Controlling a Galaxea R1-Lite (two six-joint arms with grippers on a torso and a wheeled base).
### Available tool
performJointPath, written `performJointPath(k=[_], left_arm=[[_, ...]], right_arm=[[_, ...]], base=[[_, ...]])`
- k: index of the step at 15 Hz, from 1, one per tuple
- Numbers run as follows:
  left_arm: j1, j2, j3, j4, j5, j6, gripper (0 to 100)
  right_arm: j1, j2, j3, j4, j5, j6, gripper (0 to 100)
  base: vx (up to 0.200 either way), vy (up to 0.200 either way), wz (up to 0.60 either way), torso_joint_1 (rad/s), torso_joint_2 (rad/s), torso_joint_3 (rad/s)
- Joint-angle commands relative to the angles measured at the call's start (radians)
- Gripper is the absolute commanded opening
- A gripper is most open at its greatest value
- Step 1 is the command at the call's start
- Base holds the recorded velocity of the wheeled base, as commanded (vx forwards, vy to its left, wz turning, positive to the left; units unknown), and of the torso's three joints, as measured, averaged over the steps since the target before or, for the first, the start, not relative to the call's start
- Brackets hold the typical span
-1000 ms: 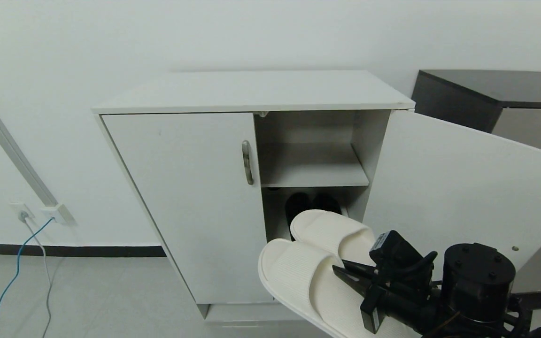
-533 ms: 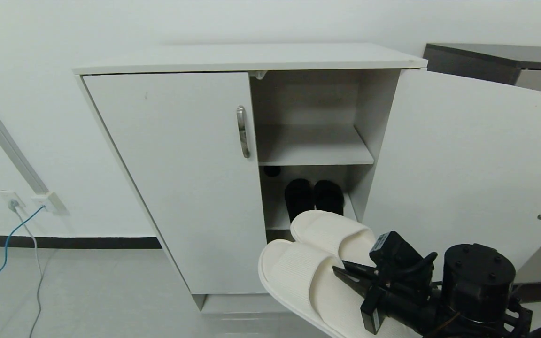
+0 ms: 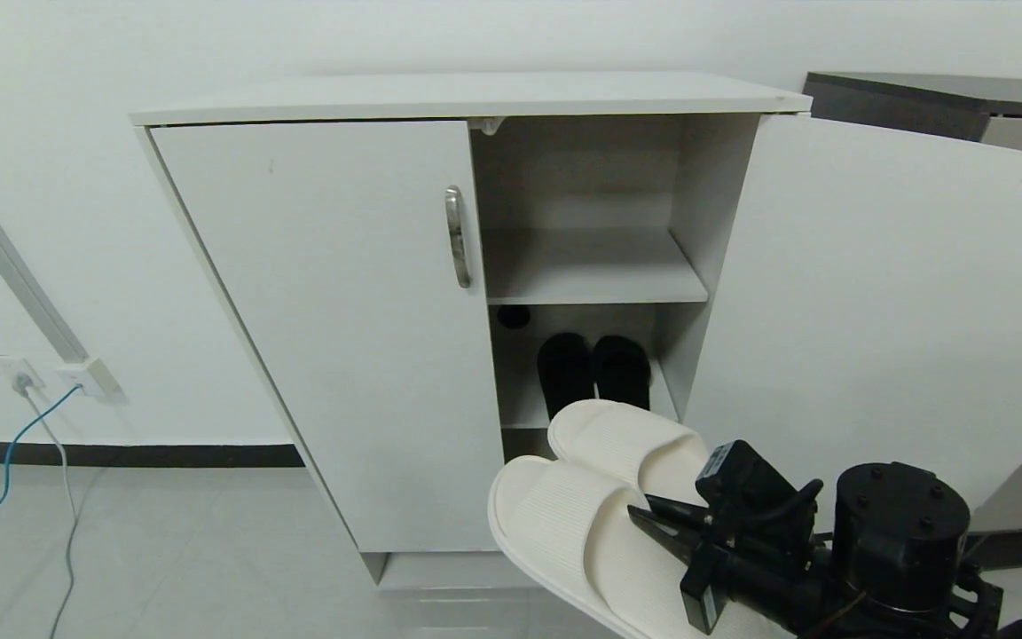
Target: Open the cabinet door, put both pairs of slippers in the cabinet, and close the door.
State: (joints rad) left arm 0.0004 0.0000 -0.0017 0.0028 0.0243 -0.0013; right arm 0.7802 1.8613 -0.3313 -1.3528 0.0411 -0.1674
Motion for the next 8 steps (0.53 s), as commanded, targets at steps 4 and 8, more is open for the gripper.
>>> performJointPath(k=[4, 8], left_arm=[[0.001, 0.0, 0.0, 0.0, 0.0, 0.001, 0], [0.001, 0.002, 0.0, 0.0, 0.0, 0.0, 0]], right_arm=[[-0.001, 0.021, 0.001, -0.031, 0.0, -0.001, 0], [-0.001, 0.035, 0.001, -0.037, -0.001, -0.001, 0]], base=[[0.0, 0.0, 0.0, 0.0, 0.0, 0.0], [0.0, 0.15, 0.0, 0.002, 0.0, -0.001]])
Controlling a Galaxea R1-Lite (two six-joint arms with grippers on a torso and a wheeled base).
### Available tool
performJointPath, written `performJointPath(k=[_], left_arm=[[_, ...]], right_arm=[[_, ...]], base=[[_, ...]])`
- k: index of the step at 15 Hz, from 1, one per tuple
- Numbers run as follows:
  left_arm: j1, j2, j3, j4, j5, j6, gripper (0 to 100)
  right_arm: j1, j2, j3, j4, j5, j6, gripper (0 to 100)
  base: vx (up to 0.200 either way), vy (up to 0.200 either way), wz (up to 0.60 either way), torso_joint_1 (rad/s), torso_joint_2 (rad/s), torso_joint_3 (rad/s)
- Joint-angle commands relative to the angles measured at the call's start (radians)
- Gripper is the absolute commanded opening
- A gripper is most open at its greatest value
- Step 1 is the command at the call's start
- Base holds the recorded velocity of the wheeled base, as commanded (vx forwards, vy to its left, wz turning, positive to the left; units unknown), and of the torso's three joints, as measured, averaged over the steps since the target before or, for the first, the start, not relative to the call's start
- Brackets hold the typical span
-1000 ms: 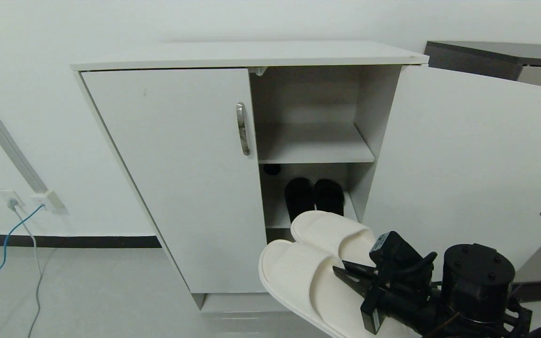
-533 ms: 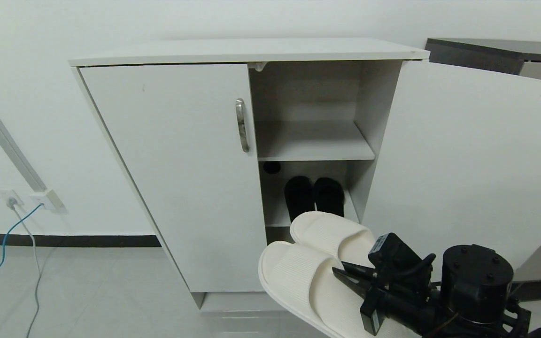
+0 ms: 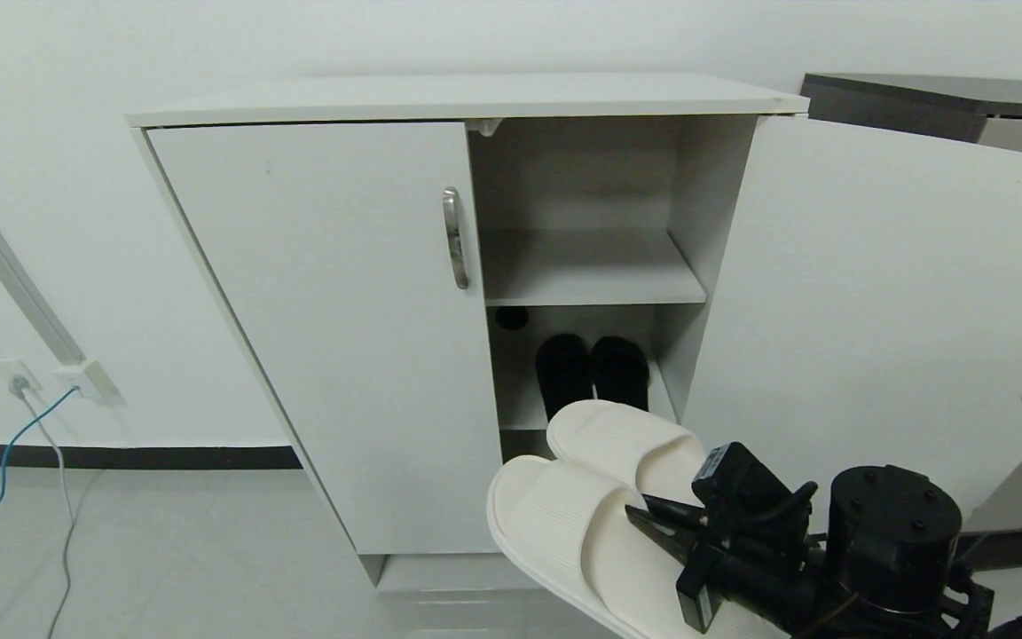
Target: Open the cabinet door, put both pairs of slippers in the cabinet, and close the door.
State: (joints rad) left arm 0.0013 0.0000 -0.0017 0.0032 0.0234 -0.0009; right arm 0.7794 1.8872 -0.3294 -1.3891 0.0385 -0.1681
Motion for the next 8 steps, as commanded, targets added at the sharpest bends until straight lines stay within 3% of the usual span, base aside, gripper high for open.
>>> performJointPath(k=[1, 4, 5, 8], left_arm=[[0.0, 0.002, 0.0, 0.0, 0.001, -0.001, 0], [0.0, 0.0, 0.0, 0.0, 0.001, -0.001, 0], [0.0, 0.0, 0.0, 0.0, 0.001, -0.001, 0], [0.0, 0.002, 0.0, 0.0, 0.001, -0.001, 0]], right_arm=[[0.0, 0.012, 0.0, -0.001, 0.0, -0.001, 0], [0.003, 0.049, -0.057, 0.009, -0.134, 0.007, 0], [0.008, 0.075, -0.094, 0.009, -0.239, 0.019, 0], [0.04, 0.095, -0.171, 0.047, -0.427, 0.082, 0]], base=[[0.0, 0.0, 0.0, 0.0, 0.0, 0.0], [0.0, 0.0, 0.0, 0.0, 0.0, 0.0], [0.0, 0.0, 0.0, 0.0, 0.0, 0.0], [0.0, 0.0, 0.0, 0.0, 0.0, 0.0]])
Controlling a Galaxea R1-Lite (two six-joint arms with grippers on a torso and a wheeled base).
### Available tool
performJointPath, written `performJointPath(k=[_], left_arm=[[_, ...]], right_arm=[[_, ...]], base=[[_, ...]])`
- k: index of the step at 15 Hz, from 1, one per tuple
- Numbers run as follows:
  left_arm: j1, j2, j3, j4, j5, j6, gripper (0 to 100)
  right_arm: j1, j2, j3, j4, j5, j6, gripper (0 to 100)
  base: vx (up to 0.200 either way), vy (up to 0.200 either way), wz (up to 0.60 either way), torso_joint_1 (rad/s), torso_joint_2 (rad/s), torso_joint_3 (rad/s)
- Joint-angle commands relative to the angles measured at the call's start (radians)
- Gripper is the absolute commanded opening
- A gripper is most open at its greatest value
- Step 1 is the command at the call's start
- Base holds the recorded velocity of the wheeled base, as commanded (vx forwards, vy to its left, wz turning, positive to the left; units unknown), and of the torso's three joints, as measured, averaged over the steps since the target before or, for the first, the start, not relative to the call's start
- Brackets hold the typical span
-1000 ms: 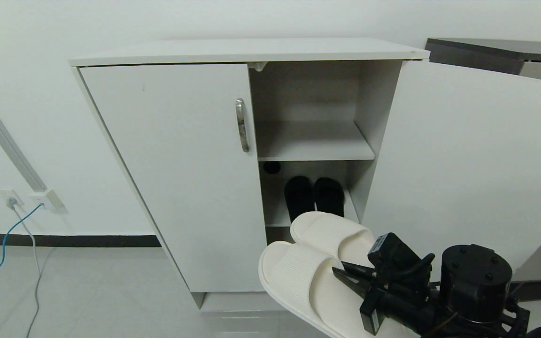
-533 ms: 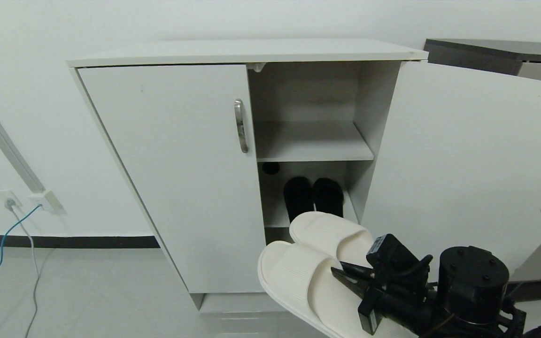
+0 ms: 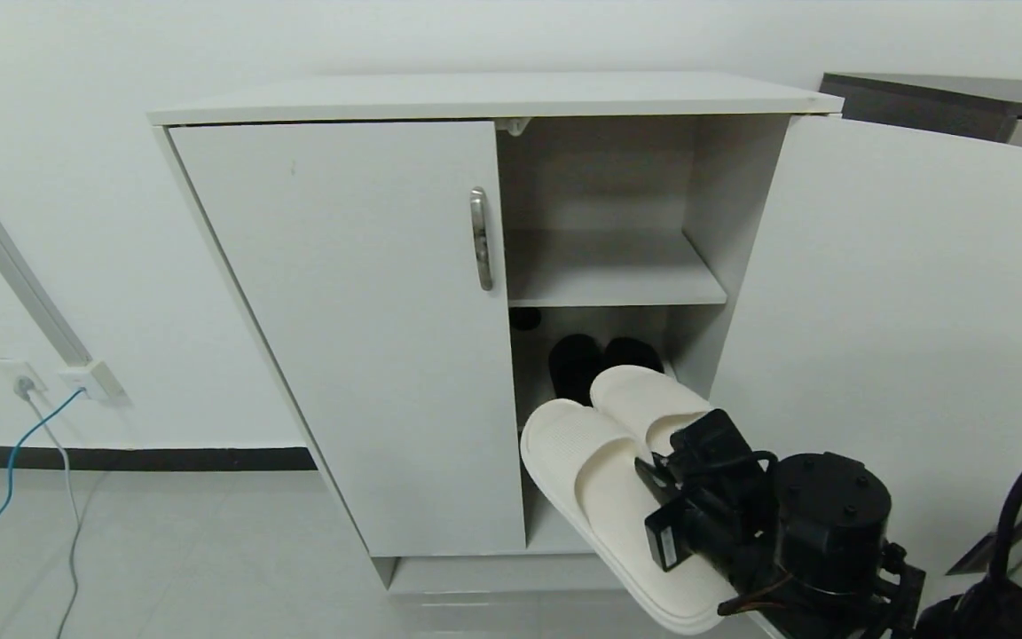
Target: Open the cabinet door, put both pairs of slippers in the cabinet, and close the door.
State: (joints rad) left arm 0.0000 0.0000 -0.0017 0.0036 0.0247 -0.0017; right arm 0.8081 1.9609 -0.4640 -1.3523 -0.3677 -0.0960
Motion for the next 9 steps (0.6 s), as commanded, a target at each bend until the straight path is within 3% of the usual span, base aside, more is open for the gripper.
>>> performJointPath(k=[1, 4, 6, 9], left_arm=[[0.002, 0.0, 0.0, -0.001, 0.0, 0.0, 0], [0.002, 0.0, 0.0, -0.001, 0.0, 0.0, 0], [0.002, 0.002, 0.0, -0.001, 0.0, 0.0, 0], [0.002, 0.002, 0.0, -0.001, 0.0, 0.0, 0]], right_arm=[[0.026, 0.015, -0.071, 0.058, -0.114, 0.03, 0], [0.092, -0.033, -0.153, 0.213, -0.277, 0.096, 0], [0.111, -0.082, -0.208, 0.341, -0.3, 0.137, 0], [0.164, -0.209, -0.4, 0.783, -0.361, 0.298, 0]], base=[[0.0, 0.0, 0.0, 0.0, 0.0, 0.0], [0.0, 0.0, 0.0, 0.0, 0.0, 0.0], [0.0, 0.0, 0.0, 0.0, 0.0, 0.0], [0.0, 0.0, 0.0, 0.0, 0.0, 0.0]])
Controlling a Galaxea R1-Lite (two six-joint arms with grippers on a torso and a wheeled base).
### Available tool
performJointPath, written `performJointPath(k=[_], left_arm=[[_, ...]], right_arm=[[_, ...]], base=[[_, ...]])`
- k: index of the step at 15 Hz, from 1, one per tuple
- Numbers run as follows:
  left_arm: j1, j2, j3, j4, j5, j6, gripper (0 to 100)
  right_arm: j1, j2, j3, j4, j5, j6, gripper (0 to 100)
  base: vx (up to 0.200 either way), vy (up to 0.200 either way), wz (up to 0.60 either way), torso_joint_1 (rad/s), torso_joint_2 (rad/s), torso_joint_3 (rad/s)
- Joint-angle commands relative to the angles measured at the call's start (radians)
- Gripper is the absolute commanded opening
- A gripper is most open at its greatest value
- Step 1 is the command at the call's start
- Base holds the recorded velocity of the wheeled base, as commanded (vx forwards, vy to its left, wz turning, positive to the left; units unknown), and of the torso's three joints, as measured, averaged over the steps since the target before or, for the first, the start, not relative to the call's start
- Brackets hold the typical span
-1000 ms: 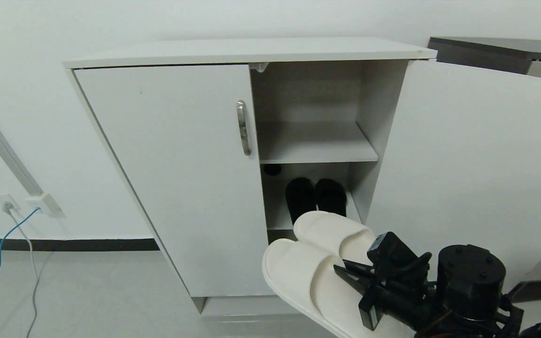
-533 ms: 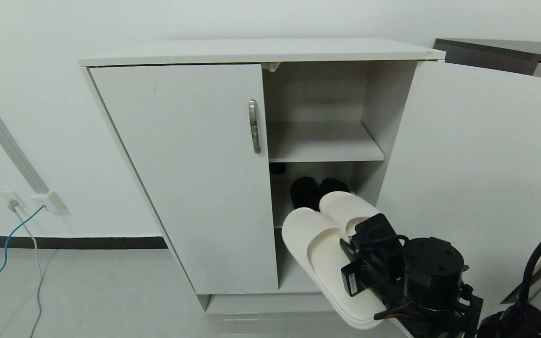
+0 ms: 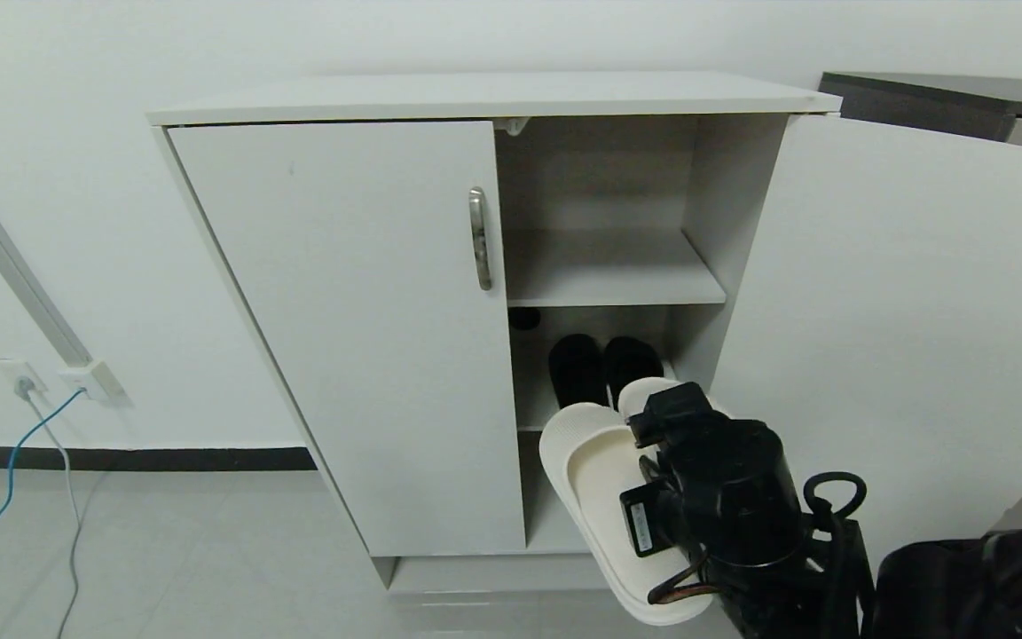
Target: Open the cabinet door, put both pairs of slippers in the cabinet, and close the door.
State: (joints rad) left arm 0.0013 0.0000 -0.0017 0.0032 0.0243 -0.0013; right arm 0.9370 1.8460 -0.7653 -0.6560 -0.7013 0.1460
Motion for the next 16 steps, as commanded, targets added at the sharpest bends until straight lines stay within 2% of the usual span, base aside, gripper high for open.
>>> performJointPath(k=[1, 3, 5, 16], left_arm=[[0.0, 0.002, 0.0, 0.0, 0.0, 0.0, 0], [0.0, 0.0, 0.0, 0.0, 0.0, 0.0, 0], [0.0, 0.0, 0.0, 0.0, 0.0, 0.0, 0], [0.0, 0.0, 0.002, 0.0, 0.005, 0.003, 0]], right_arm=[[0.049, -0.114, -0.152, 0.176, -0.046, 0.086, 0], [0.065, -0.126, -0.244, 0.266, -0.119, 0.098, 0], [0.065, -0.116, -0.295, 0.277, -0.167, 0.093, 0], [-0.01, -0.004, -0.385, 0.245, -0.173, 0.027, 0]], base=[[0.0, 0.0, 0.0, 0.0, 0.0, 0.0], [0.0, 0.0, 0.0, 0.0, 0.0, 0.0], [0.0, 0.0, 0.0, 0.0, 0.0, 0.0], [0.0, 0.0, 0.0, 0.0, 0.0, 0.0]])
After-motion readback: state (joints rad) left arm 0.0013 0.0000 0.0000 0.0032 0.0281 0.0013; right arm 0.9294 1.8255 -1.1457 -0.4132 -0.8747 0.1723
